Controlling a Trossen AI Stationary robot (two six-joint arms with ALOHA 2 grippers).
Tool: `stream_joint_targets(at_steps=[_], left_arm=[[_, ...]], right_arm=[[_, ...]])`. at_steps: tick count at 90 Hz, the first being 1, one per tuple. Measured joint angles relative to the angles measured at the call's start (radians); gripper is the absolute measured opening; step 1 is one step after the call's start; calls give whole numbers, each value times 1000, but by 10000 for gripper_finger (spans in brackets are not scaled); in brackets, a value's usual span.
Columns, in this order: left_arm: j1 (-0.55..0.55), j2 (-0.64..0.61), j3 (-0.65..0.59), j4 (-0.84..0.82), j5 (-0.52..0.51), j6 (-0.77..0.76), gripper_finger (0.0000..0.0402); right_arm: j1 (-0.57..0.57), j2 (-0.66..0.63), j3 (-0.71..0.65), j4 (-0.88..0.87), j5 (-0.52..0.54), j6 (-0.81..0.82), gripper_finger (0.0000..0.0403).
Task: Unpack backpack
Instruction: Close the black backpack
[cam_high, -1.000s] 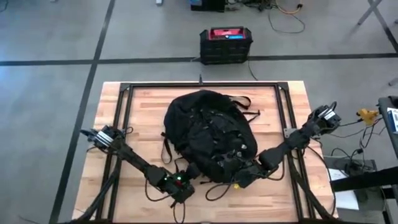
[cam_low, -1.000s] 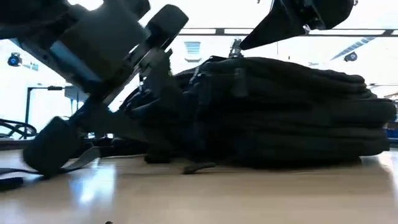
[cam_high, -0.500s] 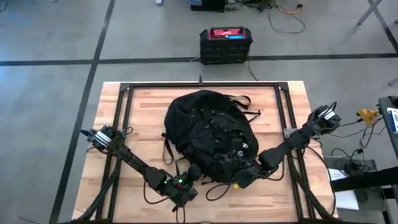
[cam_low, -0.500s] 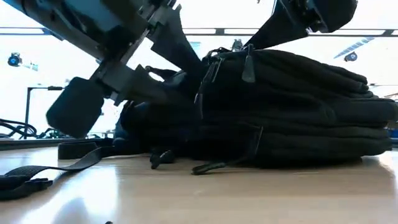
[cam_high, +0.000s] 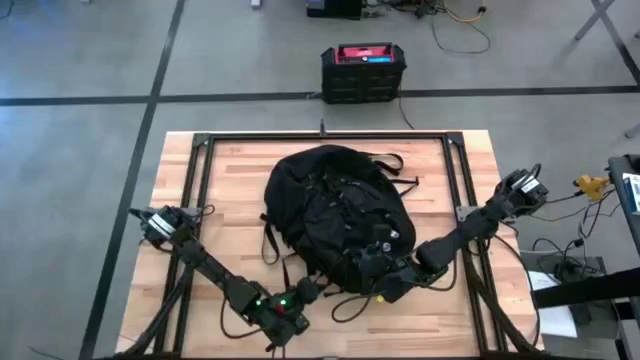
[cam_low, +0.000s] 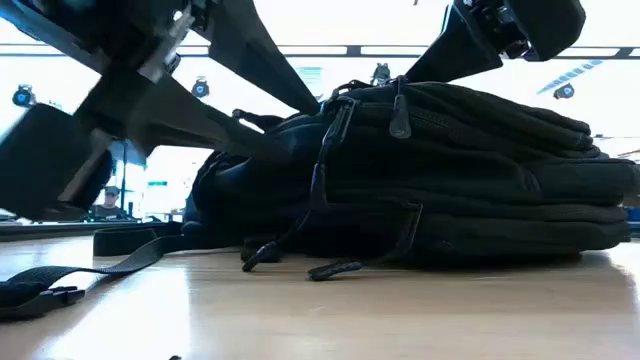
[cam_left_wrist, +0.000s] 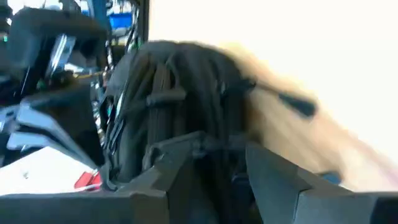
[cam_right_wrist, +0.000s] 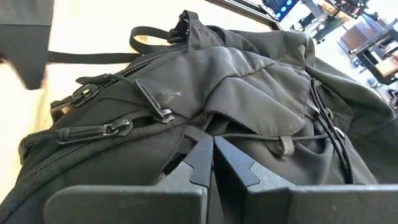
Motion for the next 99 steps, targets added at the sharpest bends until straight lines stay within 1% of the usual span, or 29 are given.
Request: stream_joint_targets(at_steps=[15,21,32,40,54,69,81,99], left_arm=[[26,0,0,-8,0,107,145],[33,0,-1,-8,-1,192,150],[38,0,0,27,1,393,157],[43,-1,0,42,33,485,160],[64,-1,0,54,110,574,164],[78,-1,0,159,122,746,163],[92,-1,0,174,163,785,158],[102,13,0,175,175,753,156]], right_arm=[[0,0,0,1,0,4,0],[0,0,0,2,0,11,0],[0,0,0,2,0,23,0],[0,0,0,2,0,23,0],[0,0,0,2,0,22,0],[0,0,0,2,0,22,0],[0,0,0,2,0,22,0],[0,0,-1,1,0,22,0]])
